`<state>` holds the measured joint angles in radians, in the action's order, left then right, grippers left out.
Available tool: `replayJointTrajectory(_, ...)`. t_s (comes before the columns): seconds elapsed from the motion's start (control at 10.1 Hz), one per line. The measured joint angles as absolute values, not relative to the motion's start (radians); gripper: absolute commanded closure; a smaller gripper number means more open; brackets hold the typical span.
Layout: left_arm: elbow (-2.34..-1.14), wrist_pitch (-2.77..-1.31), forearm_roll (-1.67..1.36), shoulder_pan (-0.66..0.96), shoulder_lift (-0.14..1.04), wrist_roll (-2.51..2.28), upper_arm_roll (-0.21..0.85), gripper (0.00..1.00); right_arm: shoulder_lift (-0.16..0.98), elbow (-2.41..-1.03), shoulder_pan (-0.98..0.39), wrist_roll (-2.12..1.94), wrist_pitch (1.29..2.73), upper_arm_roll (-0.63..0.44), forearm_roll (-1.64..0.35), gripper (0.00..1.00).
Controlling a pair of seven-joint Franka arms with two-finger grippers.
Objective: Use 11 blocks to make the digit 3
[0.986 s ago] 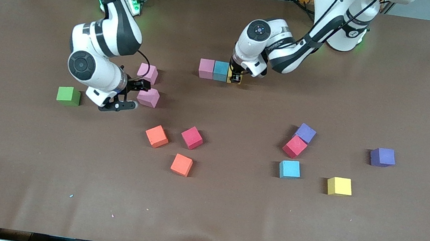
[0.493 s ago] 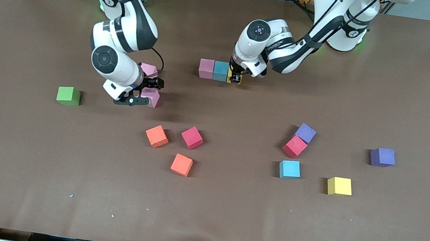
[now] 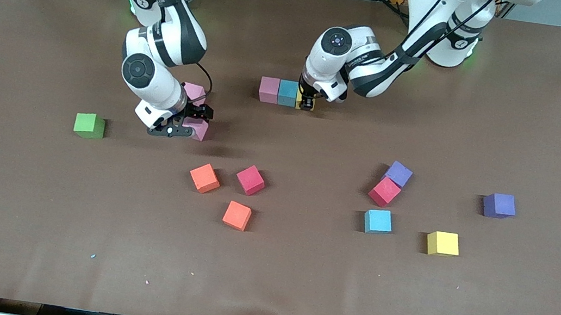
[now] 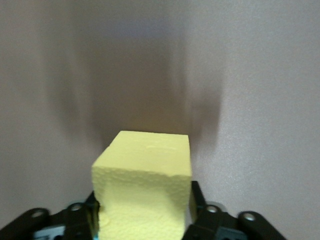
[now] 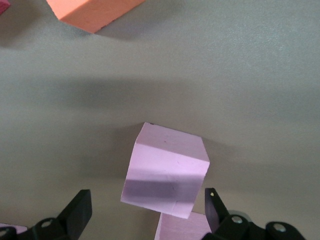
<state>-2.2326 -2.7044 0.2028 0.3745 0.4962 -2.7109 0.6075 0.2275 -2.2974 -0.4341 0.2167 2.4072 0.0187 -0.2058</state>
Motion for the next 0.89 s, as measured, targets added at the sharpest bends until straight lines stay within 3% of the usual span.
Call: replayJointTrajectory(0.89, -2.217, -2.693, 0.213, 0.376, 0.479, -2.711, 0.613, 0.0, 0.252, -2.34, -0.435, 0.284, 2.512, 0.004, -0.217, 0.0)
